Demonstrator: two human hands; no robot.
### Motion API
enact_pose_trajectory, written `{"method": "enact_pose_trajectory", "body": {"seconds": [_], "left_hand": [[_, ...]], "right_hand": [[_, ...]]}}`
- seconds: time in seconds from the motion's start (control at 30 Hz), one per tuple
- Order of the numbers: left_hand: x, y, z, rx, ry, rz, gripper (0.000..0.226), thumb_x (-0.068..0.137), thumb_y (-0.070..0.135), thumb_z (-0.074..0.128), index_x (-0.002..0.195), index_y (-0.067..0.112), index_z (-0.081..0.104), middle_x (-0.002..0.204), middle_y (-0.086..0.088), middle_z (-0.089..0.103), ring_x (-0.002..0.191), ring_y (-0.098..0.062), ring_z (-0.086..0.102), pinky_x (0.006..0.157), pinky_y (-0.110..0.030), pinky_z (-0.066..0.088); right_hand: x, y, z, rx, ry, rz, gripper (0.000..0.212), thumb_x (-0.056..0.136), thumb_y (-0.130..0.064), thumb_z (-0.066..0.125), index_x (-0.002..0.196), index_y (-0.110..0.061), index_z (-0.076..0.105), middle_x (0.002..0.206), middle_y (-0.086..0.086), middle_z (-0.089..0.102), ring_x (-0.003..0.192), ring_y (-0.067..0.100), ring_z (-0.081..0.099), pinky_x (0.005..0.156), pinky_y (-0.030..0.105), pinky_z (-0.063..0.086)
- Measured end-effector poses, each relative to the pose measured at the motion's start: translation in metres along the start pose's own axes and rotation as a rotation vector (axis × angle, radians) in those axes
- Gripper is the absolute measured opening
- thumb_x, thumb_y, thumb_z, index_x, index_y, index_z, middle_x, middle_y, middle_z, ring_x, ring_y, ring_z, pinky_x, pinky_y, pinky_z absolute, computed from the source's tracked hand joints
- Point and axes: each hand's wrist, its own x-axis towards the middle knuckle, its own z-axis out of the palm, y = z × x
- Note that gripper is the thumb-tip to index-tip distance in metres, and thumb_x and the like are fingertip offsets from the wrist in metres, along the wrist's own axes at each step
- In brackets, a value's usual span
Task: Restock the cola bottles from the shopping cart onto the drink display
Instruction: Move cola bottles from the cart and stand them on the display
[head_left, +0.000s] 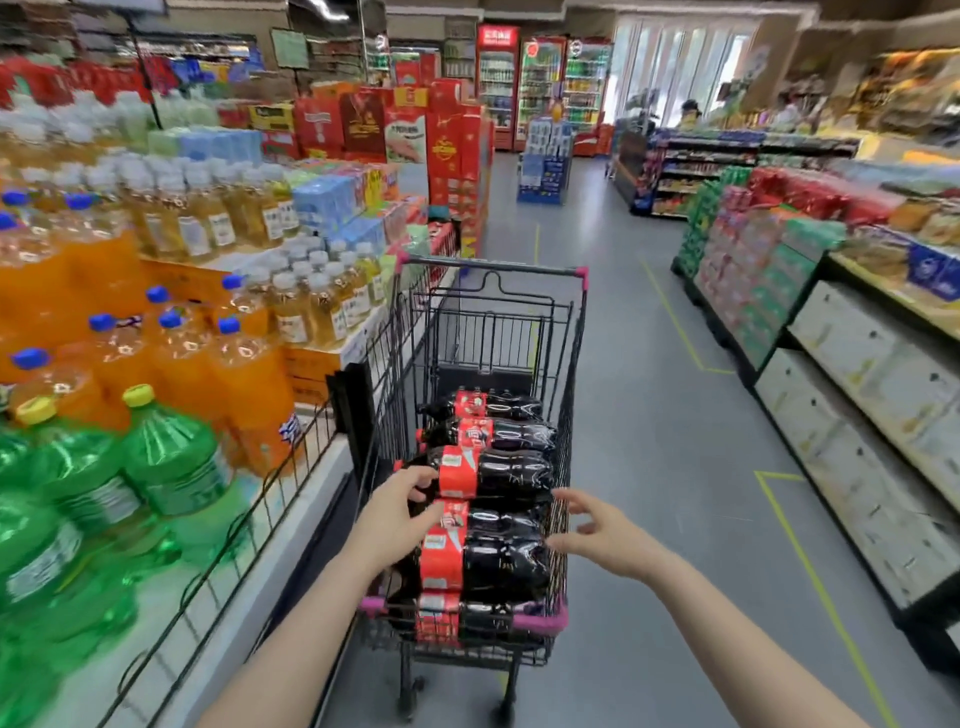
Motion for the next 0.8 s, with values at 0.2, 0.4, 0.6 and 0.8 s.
{"method": "enact_pose_trajectory", "body": {"seconds": [0.2,0.4,0.6,0.8], "left_hand": [[0.074,-0.020,0.016,0.001,-0.050,-0.035,0.038,0.087,0.028,0.065,0.123,0.026,0.052,0.111,0.013,0.052,0.101,-0.009,0.054,0.087,-0.025,0.046],[0.128,-0.041,0.037,0.019,-0.052,-0.104,0.044,0.086,0.034,0.065,0.127,0.030,0.049,0.115,0.017,0.048,0.105,-0.004,0.051,0.091,-0.029,0.046],[0.156,-0.061,0.066,0.037,0.015,-0.281,0.054,0.086,0.038,0.064,0.135,0.028,0.043,0.128,0.010,0.045,0.113,-0.009,0.050,0.094,-0.025,0.042],[0.167,-0.083,0.101,-0.038,0.105,-0.532,0.063,0.084,0.039,0.066,0.140,0.029,0.037,0.128,0.003,0.043,0.112,-0.007,0.045,0.095,-0.024,0.037]], "right_hand": [[0.066,0.008,-0.016,-0.039,0.019,-0.003,0.082,0.074,-0.039,0.076,0.142,-0.032,0.031,0.142,-0.005,0.037,0.134,0.018,0.036,0.110,0.034,0.033],[0.140,0.019,-0.041,-0.157,-0.038,-0.048,0.094,0.072,-0.040,0.078,0.146,-0.029,0.023,0.150,0.000,0.028,0.136,0.016,0.031,0.108,0.026,0.026],[0.226,0.034,-0.060,-0.210,-0.185,-0.089,0.101,0.066,-0.050,0.079,0.146,-0.033,0.019,0.151,0.000,0.022,0.136,0.018,0.030,0.110,0.032,0.029],[0.298,0.055,-0.053,-0.310,-0.310,-0.033,0.113,0.057,-0.066,0.076,0.147,-0.034,0.016,0.154,0.001,0.017,0.140,0.024,0.023,0.110,0.040,0.032]]}}
